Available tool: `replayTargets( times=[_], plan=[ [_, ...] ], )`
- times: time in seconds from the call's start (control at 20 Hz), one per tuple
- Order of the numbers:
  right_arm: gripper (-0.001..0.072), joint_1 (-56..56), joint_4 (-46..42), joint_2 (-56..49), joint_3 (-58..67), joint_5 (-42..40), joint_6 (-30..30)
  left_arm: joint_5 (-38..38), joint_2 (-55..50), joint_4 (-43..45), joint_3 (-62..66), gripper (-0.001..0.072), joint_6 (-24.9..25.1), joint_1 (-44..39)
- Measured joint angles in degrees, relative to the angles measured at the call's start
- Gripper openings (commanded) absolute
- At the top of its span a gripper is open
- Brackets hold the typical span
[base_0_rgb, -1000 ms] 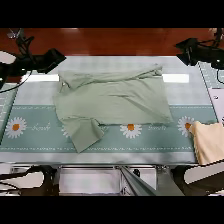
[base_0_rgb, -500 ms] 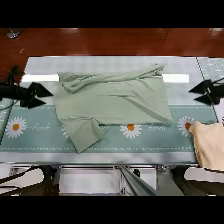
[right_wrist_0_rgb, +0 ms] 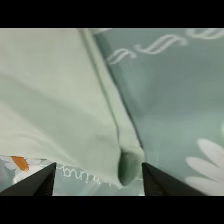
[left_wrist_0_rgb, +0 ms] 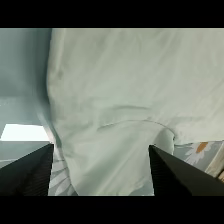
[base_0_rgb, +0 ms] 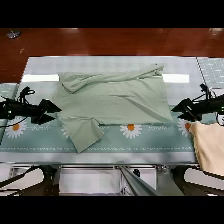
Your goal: Fold the shirts.
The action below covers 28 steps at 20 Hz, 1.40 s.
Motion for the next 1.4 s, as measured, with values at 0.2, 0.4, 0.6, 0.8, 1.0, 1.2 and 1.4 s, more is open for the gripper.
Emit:
replayTargets(
  times=[0.2, 0.4, 0.6, 0.8, 1.0, 1.2, 1.4],
  plan=[
    [0.0612, 4.5, -0.5, 0.2, -0.5, -2.2, 0.7, 1.4, 0.1, -0.6, -0.5, 0.0703, 0.2, -0.3],
    [0.0612, 6.1, -1.5, 0.0, -0.6, -1.8, 1.3, 2.0, 0.1, -0.9, -0.7, 0.0703, 0.3, -0.4],
    [0.0540, 7.5, -1.8, -1.5, -0.7, 0.1, 1.2, 2.1, 0.1, -1.0, -0.7, 0.0703, 0.5, -0.4],
    [0.0013, 8.2, -0.6, -2.4, -0.6, 0.7, 0.3, 2.3, 0.1, -1.0, -0.7, 0.0703, 0.7, -0.4],
    [0.0013, 8.4, 0.0, -2.6, -0.6, -0.2, -0.7, 2.3, 0.1, -1.0, -0.7, 0.0703, 0.7, -0.4],
    [0.0561, 7.9, -1.3, -2.7, 1.9, -0.6, -0.3, 2.3, 0.1, -1.0, -0.7, 0.0703, 0.7, -0.4],
    [0.0560, 5.6, -4.7, -2.8, 5.6, 1.4, 1.8, 1.9, 0.1, -1.0, -0.7, 0.0703, 0.7, -0.4]
  ],
)
